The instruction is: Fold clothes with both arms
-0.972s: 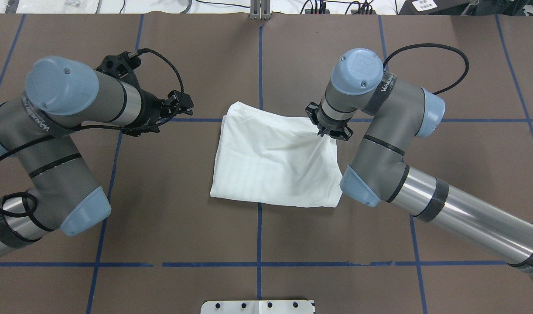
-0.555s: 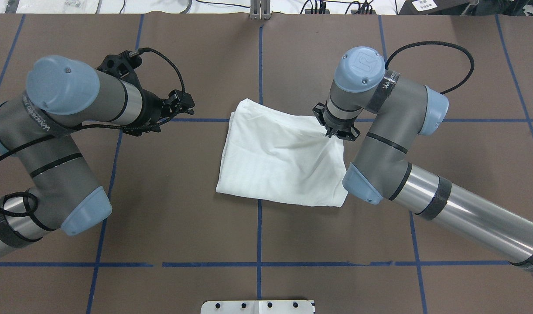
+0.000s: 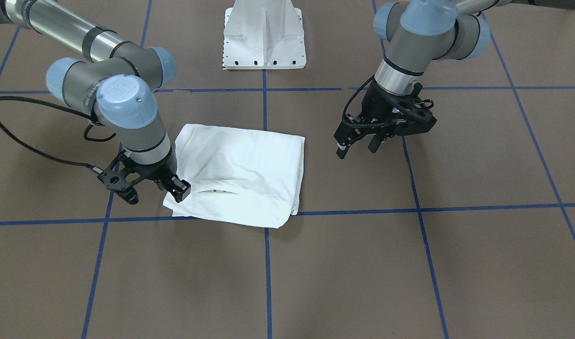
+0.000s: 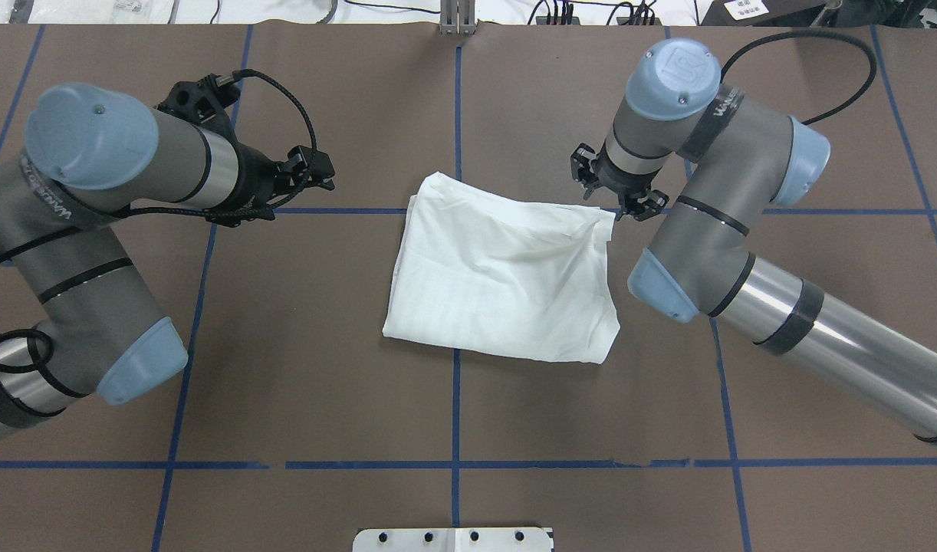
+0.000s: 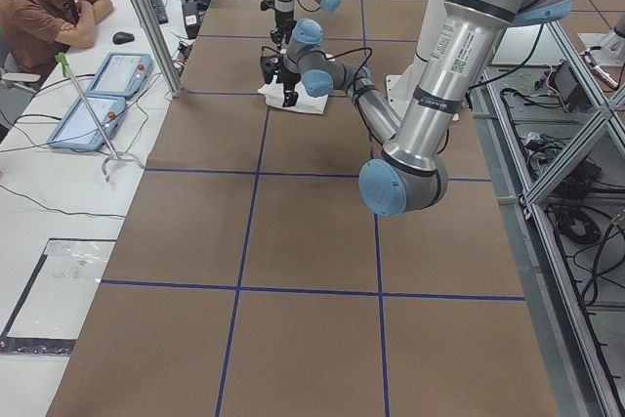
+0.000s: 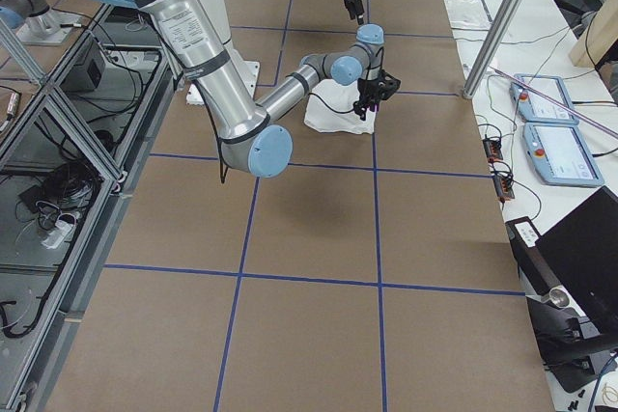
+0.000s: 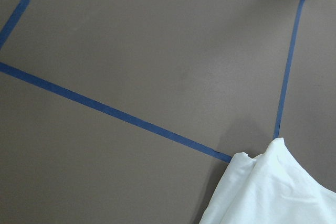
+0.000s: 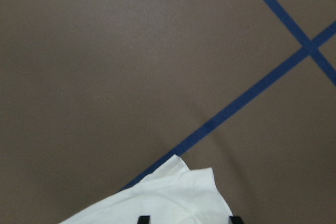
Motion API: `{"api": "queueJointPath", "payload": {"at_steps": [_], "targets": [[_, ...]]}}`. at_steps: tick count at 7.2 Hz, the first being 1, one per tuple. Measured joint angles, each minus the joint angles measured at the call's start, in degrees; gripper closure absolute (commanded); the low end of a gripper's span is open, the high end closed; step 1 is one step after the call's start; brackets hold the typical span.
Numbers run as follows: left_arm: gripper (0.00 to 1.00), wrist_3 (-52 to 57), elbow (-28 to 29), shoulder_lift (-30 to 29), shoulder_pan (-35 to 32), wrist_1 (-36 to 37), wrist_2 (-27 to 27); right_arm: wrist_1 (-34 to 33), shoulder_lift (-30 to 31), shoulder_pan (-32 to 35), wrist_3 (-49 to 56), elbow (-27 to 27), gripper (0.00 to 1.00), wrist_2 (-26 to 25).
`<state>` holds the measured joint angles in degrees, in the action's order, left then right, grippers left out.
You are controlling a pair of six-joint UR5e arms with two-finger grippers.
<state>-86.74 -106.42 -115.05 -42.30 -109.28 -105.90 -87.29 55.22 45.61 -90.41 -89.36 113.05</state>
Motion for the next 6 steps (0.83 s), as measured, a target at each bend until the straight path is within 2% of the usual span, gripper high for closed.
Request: {"api": "queueJointPath", "payload": {"at_steps": [1, 3, 6], "targets": [[0.01, 2.7, 0.0, 0.8, -2.0, 0.0, -0.7, -0.2, 0.6, 3.5, 7.2, 0.1, 0.00, 1.1], [0.01, 12.2, -0.1, 4.7, -8.4, -0.5, -5.9, -0.1, 3.6, 11.9, 25.0, 1.2, 0.00, 4.8], [0.01, 33.5, 0.0, 12.8, -20.0, -0.8, -14.5, -0.2, 11.6, 25.8, 51.5, 1.9, 0.00, 14.3]]}}
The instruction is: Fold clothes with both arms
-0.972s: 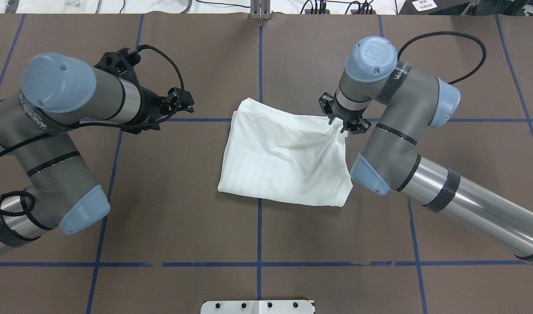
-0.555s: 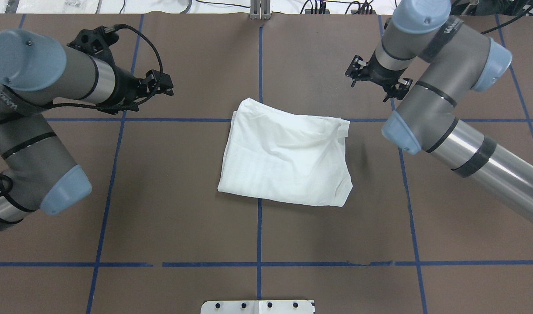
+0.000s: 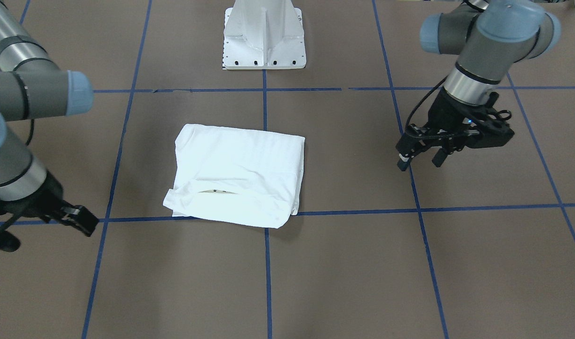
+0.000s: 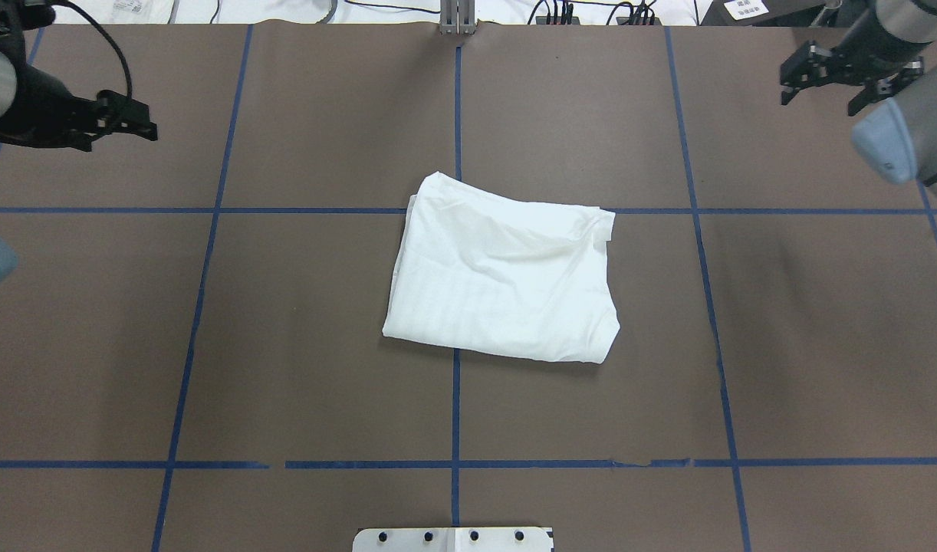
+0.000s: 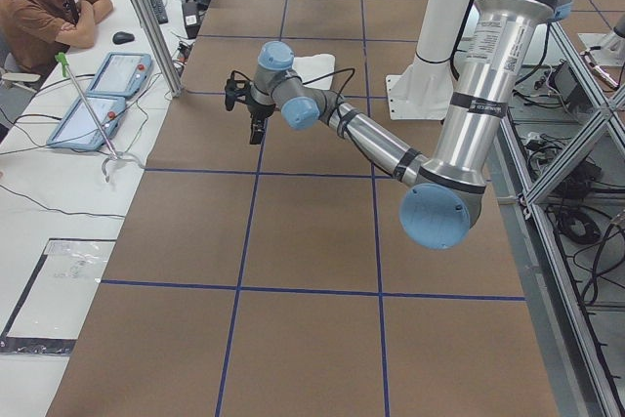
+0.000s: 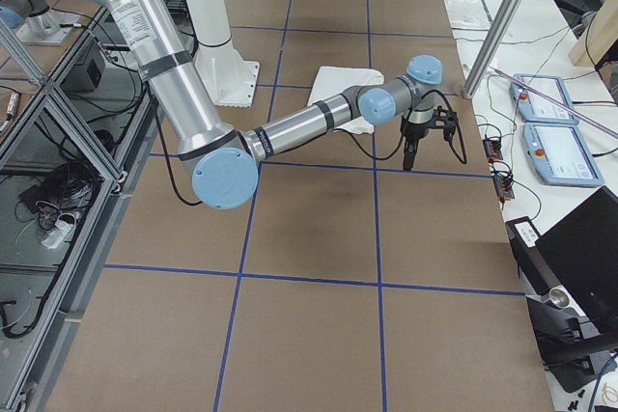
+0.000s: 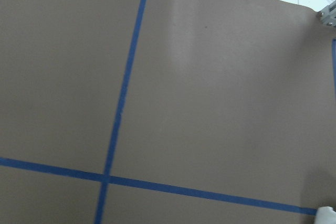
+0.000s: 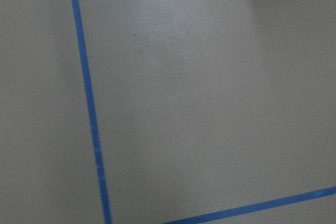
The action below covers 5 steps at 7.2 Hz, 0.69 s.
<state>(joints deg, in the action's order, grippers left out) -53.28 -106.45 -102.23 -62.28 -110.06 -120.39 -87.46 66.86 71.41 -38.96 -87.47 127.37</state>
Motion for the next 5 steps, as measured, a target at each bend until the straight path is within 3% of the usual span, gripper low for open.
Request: {"api": "queueJointPath", "payload": {"at_steps": [3, 5], "targets": [[0.01, 26.8, -0.1, 10.2, -11.7, 0.0, -6.9, -0.3, 10.4, 10.5, 24.0, 0.1, 0.00, 4.9], [0.01, 42.8, 0.1, 16.3, -17.6, 0.5, -7.9, -0.3, 16.8, 16.2, 37.3, -0.5, 0.00, 5.9]]}}
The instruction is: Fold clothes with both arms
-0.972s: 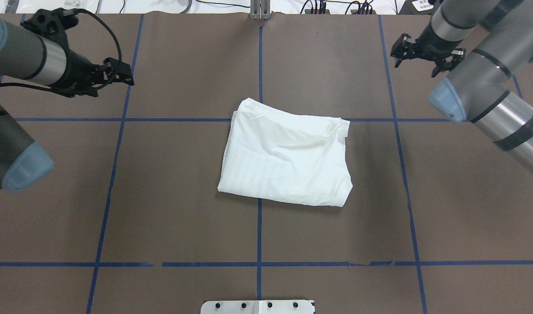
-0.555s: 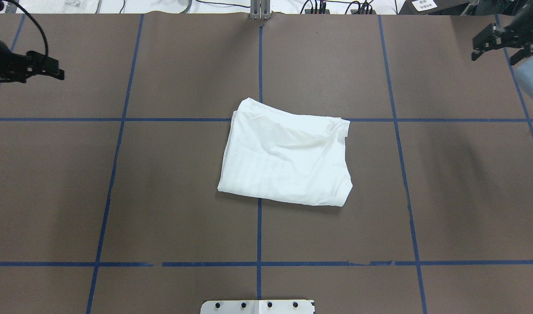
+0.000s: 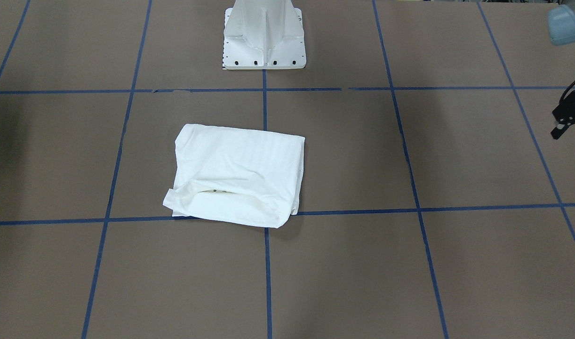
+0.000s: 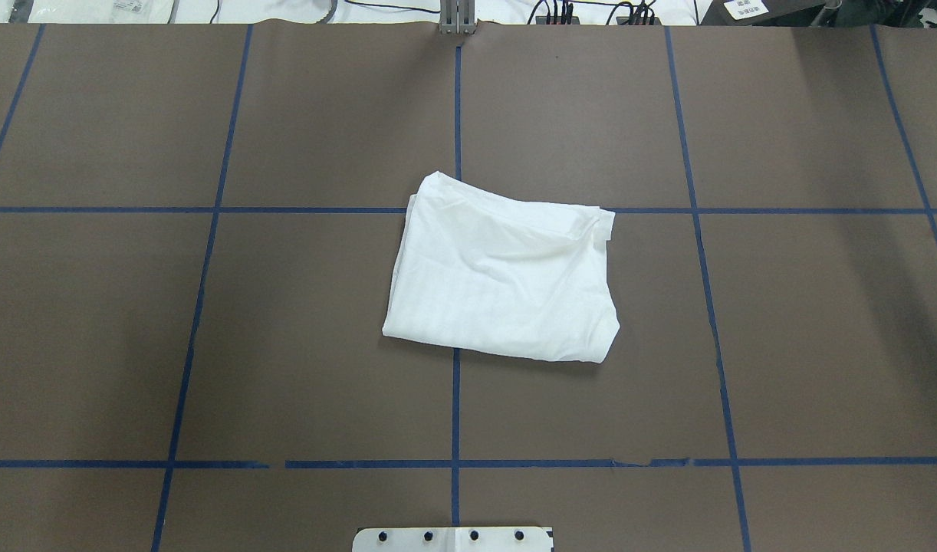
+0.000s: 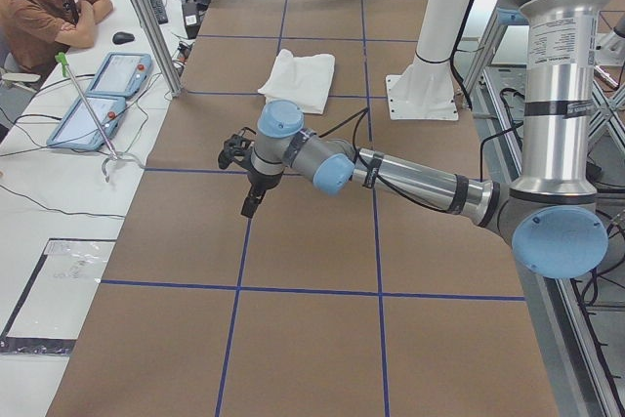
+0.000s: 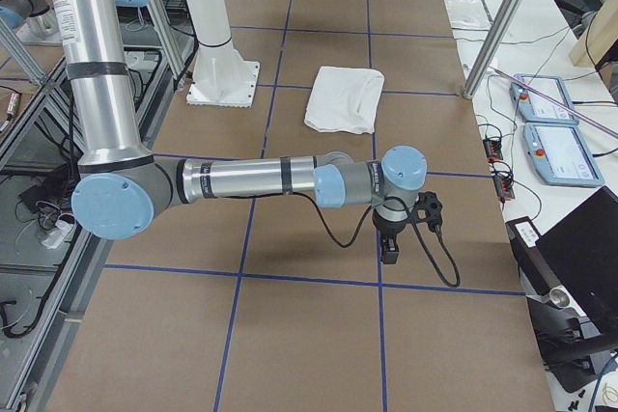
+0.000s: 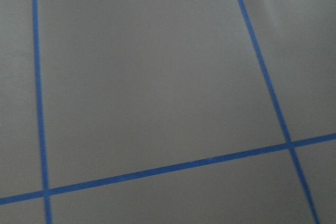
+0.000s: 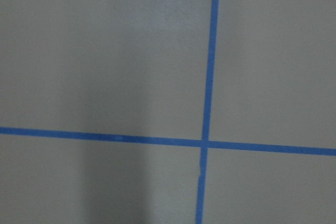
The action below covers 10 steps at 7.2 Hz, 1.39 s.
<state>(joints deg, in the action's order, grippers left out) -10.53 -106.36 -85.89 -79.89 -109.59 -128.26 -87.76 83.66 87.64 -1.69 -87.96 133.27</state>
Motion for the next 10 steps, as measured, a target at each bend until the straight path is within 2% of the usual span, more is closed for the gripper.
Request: {"api": "queueJointPath", "payload": {"at_steps": [2, 5, 7, 10], "targets": [[0.01, 6.7, 1.1, 3.1, -3.2, 0.1, -0.1, 0.4, 4.3, 3.1, 5.7, -1.6, 0.00, -0.5], [0.01, 5.1, 3.0, 3.7, -3.9, -0.8, 0.3, 2.6, 7.3, 3.4, 6.6, -0.5, 0.00, 0.1], [0.01, 5.1, 5.8, 4.4, -4.2, -1.2, 0.3, 6.8, 9.2, 3.5, 5.4, 1.3, 0.00, 1.2], [0.01, 5.2, 10.1, 4.5, -5.2, 1.4, -0.1, 7.3, 8.6, 3.5, -1.2, 0.2, 0.00, 4.5]]}}
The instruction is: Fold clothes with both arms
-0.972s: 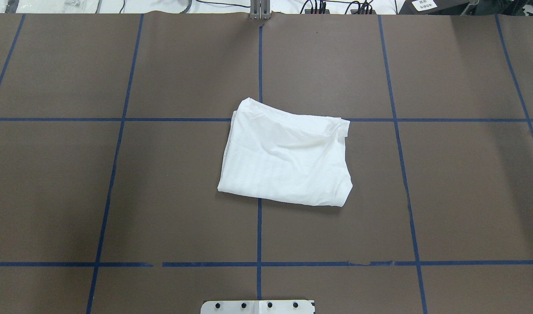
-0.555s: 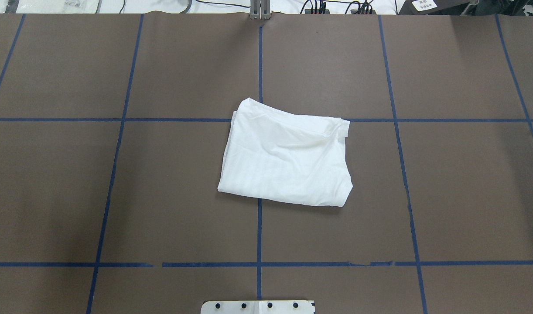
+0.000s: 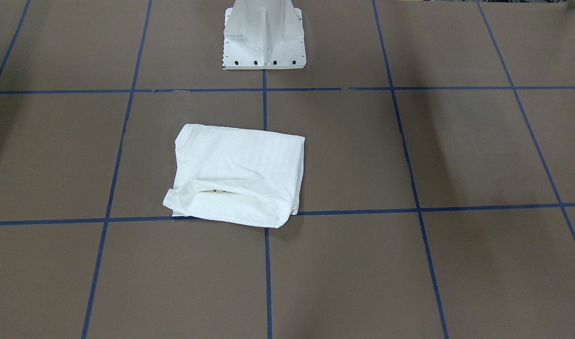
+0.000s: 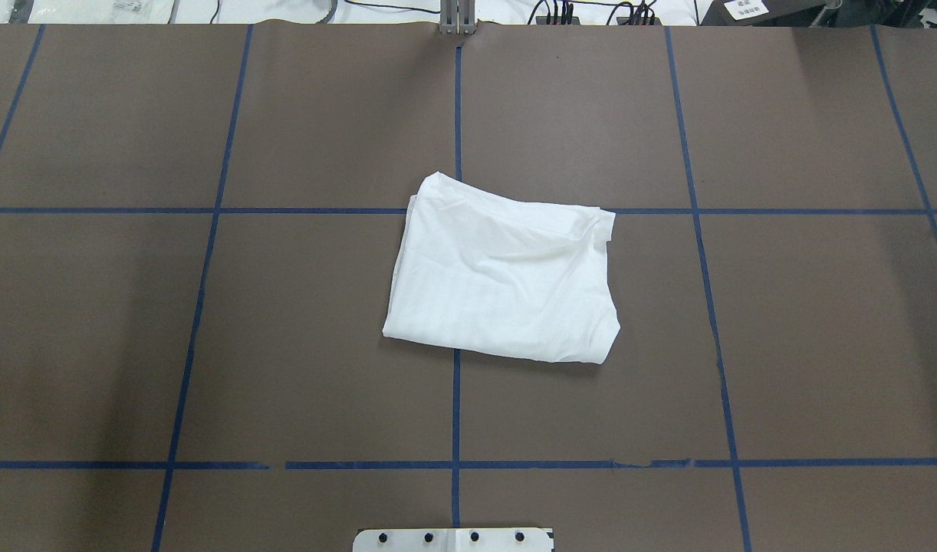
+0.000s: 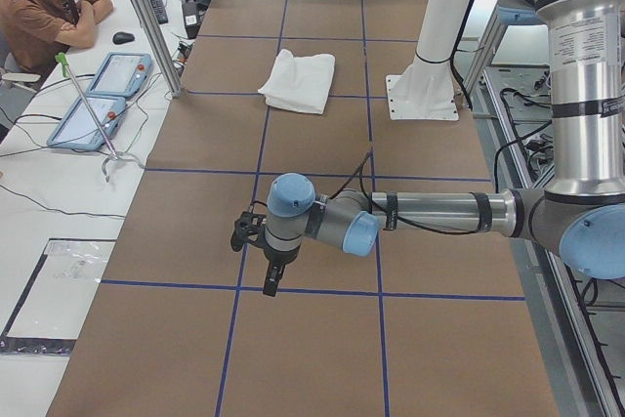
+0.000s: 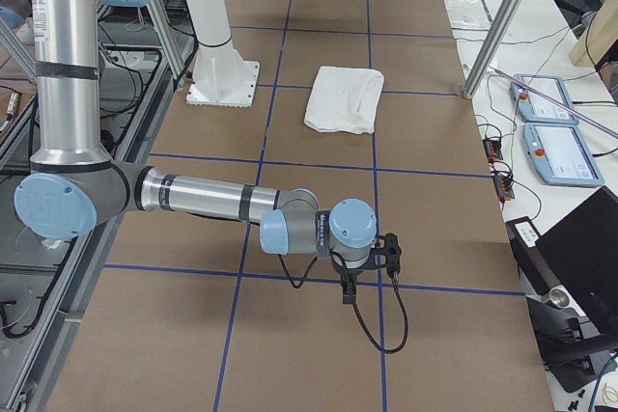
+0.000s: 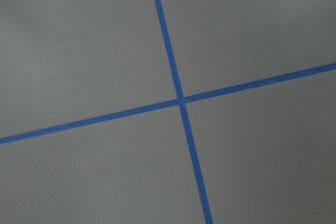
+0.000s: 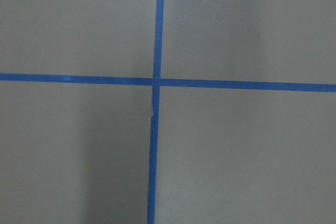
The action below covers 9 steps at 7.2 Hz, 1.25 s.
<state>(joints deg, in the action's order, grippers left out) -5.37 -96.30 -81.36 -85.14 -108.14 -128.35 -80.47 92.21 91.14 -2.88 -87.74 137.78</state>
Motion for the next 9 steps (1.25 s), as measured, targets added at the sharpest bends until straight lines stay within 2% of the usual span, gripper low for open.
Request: {"api": "queueJointPath", "payload": {"at_steps": [1, 4, 6, 9], "targets": [[0.01, 0.0, 0.0, -0.2, -0.1, 1.9, -0.1, -1.0, 0.1, 0.0, -2.3, -1.7, 0.00, 0.5], [0.01, 0.0, -0.5, -0.8, -0.1, 4.9, -2.5, -11.5, 0.4, 0.0, -4.0, -9.5, 0.00, -0.1], [0.01, 0.0, -1.9, -0.6, -0.2, 6.3, -3.9, -14.1, 1.1, 0.0, -4.0, -12.2, 0.00, -0.6], [0.01, 3.2, -2.9, 0.0, -0.3, 7.1, -3.9, -15.0, 1.5, -0.3, -4.1, -12.9, 0.00, -2.6]]}}
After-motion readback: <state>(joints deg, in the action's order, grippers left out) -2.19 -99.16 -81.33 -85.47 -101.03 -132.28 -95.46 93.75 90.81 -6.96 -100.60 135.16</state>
